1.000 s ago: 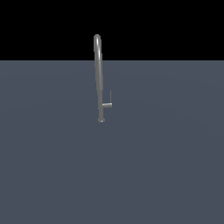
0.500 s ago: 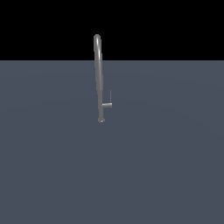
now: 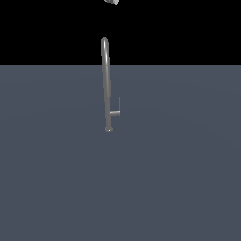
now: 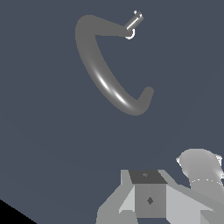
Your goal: Turn on the faucet by rotating a designated handle.
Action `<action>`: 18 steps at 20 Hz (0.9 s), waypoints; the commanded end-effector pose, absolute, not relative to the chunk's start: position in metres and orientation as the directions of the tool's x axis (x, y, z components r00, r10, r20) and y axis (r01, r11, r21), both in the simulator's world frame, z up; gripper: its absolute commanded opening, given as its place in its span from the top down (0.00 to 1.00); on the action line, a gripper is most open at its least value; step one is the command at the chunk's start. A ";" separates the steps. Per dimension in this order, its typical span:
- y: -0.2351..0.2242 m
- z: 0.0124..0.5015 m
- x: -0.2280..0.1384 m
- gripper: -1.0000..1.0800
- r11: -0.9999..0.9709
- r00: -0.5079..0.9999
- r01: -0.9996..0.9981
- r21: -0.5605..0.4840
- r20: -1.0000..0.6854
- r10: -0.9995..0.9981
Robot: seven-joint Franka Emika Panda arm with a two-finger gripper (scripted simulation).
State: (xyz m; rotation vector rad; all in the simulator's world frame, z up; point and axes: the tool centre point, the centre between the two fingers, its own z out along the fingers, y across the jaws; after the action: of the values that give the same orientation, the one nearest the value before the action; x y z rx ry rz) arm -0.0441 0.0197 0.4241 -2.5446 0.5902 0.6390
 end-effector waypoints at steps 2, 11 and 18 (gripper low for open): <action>0.018 0.410 -0.025 1.00 -0.768 0.757 -0.552 -0.323 -0.580 -0.300; 0.011 0.369 0.021 1.00 -0.651 0.625 -0.686 -0.323 -0.720 -0.302; 0.006 0.330 0.053 1.00 -0.544 0.502 -0.785 -0.297 -0.819 -0.277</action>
State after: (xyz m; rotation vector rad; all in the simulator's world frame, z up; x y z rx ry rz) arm 0.0462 0.0075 0.3385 -2.1137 0.8474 0.9408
